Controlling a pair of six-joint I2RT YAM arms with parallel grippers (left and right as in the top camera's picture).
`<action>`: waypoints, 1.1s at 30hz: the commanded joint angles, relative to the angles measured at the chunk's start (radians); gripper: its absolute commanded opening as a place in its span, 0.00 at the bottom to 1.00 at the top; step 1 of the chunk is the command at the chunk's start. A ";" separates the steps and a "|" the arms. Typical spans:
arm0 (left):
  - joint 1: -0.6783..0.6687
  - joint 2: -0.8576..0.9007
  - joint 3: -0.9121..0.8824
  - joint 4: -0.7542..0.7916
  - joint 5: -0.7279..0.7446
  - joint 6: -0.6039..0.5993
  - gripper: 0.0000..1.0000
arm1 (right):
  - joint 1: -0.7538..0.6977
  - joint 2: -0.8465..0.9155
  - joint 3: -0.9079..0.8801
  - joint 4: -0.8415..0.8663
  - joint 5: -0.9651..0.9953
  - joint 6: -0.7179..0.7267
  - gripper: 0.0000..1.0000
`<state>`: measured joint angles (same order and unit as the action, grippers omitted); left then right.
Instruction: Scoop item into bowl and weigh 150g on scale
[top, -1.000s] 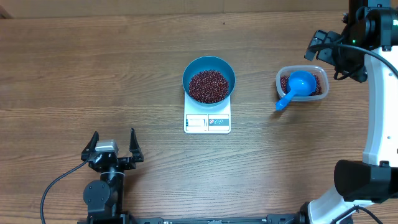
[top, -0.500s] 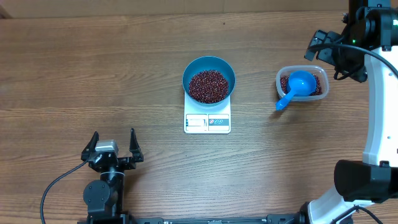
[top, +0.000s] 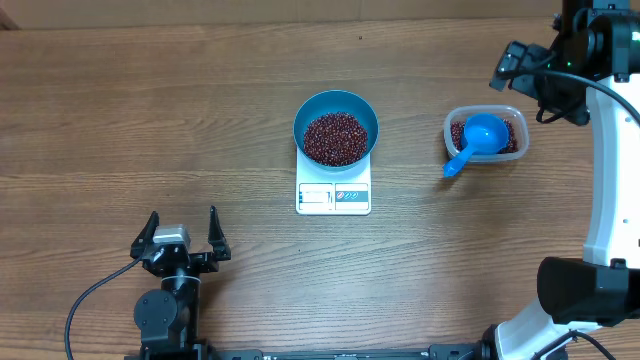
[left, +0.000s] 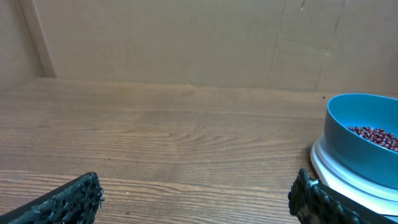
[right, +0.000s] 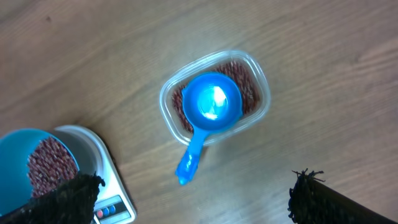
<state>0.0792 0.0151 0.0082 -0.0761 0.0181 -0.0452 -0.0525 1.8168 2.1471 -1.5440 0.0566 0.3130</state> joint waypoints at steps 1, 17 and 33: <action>-0.001 -0.010 -0.003 -0.002 0.008 0.020 1.00 | 0.039 -0.022 0.018 0.064 0.002 -0.007 1.00; -0.001 -0.010 -0.003 -0.002 0.007 0.020 1.00 | 0.278 -0.178 -0.254 0.458 0.166 -0.006 1.00; -0.001 -0.010 -0.003 -0.002 0.007 0.020 0.99 | 0.279 -0.646 -1.213 1.381 0.054 0.000 1.00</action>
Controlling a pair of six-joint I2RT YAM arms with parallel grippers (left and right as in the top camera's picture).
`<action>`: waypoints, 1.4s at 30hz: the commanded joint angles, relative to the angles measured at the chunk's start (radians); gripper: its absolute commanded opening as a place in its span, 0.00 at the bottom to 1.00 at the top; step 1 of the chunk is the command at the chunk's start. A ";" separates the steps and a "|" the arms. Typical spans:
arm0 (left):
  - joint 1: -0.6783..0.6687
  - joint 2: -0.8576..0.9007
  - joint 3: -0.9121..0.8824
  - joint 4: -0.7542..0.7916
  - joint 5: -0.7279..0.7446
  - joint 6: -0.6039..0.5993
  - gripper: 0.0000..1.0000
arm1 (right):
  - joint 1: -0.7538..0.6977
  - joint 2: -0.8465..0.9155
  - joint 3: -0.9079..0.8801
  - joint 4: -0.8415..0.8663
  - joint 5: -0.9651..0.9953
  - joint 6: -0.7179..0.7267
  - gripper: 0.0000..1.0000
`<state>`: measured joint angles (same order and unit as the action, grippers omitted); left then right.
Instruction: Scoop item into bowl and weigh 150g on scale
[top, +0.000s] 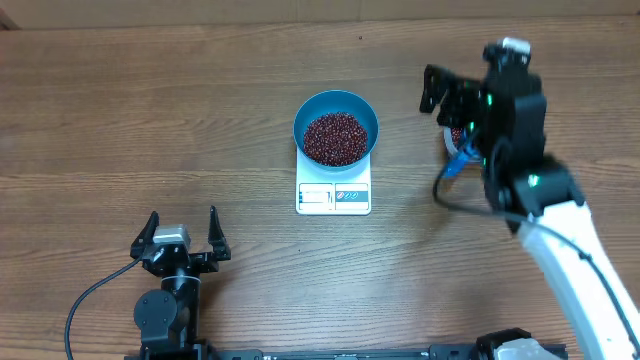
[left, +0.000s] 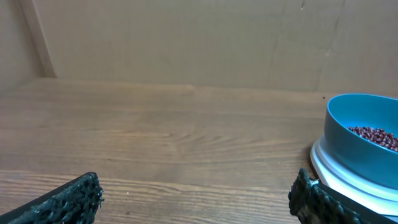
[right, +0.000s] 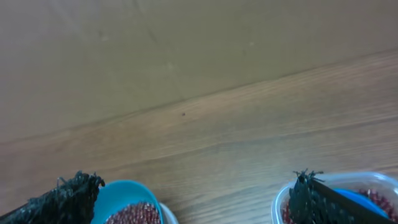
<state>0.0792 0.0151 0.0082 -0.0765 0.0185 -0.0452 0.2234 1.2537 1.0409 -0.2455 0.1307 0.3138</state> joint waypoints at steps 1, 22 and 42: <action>-0.001 -0.010 -0.003 -0.002 0.007 0.020 1.00 | 0.003 -0.110 -0.158 0.139 -0.020 -0.001 1.00; -0.001 -0.010 -0.003 -0.002 0.007 0.021 1.00 | -0.097 -0.893 -0.993 0.578 -0.002 -0.001 1.00; -0.001 -0.010 -0.003 -0.002 0.007 0.020 0.99 | -0.283 -1.252 -1.033 0.225 -0.236 -0.169 1.00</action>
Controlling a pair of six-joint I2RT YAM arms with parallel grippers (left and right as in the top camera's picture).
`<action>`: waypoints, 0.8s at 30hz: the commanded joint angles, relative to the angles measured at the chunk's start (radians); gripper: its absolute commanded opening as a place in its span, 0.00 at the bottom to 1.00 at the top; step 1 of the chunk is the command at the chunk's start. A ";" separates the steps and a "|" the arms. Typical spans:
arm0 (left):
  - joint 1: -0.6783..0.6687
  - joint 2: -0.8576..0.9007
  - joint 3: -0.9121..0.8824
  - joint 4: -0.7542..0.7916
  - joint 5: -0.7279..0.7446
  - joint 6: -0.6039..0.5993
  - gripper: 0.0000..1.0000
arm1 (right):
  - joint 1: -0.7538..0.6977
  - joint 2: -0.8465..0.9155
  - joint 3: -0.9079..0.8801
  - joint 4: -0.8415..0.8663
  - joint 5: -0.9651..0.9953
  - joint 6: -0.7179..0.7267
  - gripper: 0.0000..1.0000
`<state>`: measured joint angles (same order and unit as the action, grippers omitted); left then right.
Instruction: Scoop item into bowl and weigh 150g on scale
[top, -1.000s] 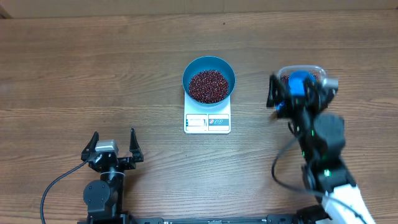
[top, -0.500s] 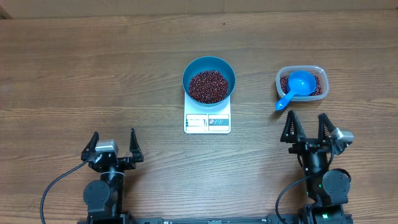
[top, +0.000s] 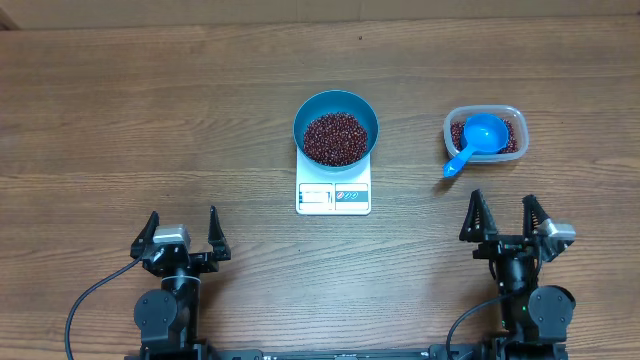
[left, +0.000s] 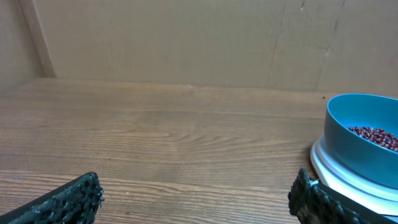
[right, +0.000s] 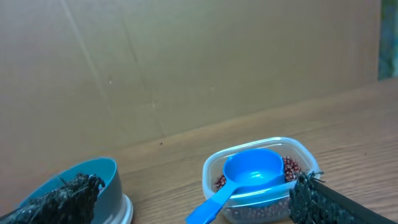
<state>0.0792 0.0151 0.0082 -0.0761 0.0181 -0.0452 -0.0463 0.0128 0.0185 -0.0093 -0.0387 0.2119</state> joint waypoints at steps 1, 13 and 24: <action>-0.001 -0.010 -0.003 -0.002 0.007 0.020 1.00 | -0.013 -0.011 -0.010 -0.019 -0.073 -0.087 1.00; -0.001 -0.010 -0.003 -0.002 0.007 0.020 1.00 | -0.013 -0.011 -0.010 -0.066 -0.068 -0.138 1.00; -0.001 -0.010 -0.003 -0.002 0.007 0.020 0.99 | -0.013 -0.011 -0.010 -0.066 -0.068 -0.138 1.00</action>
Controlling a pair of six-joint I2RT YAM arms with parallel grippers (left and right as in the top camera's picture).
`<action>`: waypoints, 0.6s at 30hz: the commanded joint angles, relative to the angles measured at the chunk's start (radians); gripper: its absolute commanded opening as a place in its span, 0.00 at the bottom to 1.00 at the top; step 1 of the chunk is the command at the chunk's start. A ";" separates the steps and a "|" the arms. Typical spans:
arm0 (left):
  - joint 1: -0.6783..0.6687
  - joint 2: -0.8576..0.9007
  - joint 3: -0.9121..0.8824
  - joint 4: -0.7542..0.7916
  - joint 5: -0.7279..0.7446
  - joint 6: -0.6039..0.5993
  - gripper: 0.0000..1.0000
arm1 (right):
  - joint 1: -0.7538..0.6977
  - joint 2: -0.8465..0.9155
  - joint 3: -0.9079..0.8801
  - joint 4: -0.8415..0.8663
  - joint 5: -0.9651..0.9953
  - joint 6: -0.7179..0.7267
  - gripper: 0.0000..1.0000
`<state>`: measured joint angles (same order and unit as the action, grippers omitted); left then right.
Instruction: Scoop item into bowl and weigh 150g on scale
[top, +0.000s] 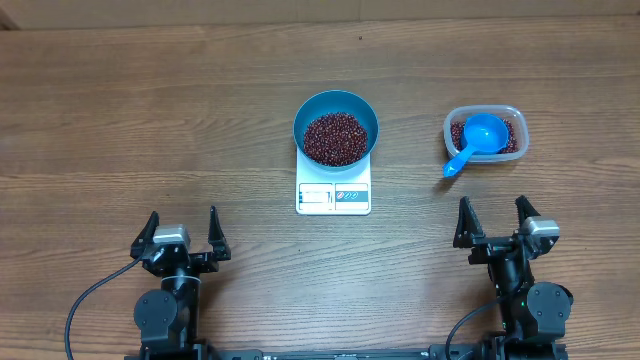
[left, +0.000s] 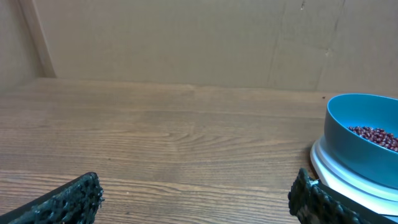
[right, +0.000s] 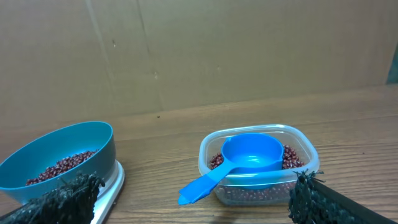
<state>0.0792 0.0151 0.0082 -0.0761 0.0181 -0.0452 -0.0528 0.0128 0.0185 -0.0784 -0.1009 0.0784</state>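
Observation:
A blue bowl (top: 336, 132) holding red beans sits on a white scale (top: 333, 195) mid-table; it also shows in the left wrist view (left: 364, 140) and the right wrist view (right: 59, 158). A clear tub (top: 510, 122) of red beans at the right carries a blue scoop (top: 478, 136), handle pointing down-left (right: 245, 162). My left gripper (top: 181, 232) rests open at the front left, empty. My right gripper (top: 495, 218) rests open at the front right, nothing between its fingers (right: 62, 198), facing the tub.
A brown cardboard wall (left: 186, 37) stands behind the wooden table (top: 150, 110). The scale's display and buttons (top: 333, 197) face the front edge.
My right gripper has shifted slightly left and toward the tub at the front right. The bowl, scale, tub, scoop and left gripper are unchanged.
My right arm was raised high at the far right, looking down on the tub with the scoop in it. It then stood over the table between bowl and tub. After that it rested low at the front right, open, where it remains. The left arm stayed still.

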 joint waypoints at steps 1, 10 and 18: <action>-0.001 -0.010 -0.003 -0.002 0.007 0.020 0.99 | -0.006 -0.011 -0.010 0.003 -0.005 -0.005 1.00; -0.001 -0.010 -0.003 -0.002 0.008 0.020 0.99 | -0.005 -0.011 -0.010 -0.008 0.092 -0.010 1.00; -0.001 -0.010 -0.003 -0.002 0.007 0.020 1.00 | -0.002 -0.011 -0.010 -0.007 0.085 -0.107 1.00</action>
<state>0.0792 0.0151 0.0082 -0.0761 0.0181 -0.0452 -0.0525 0.0128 0.0185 -0.0902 -0.0200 0.0330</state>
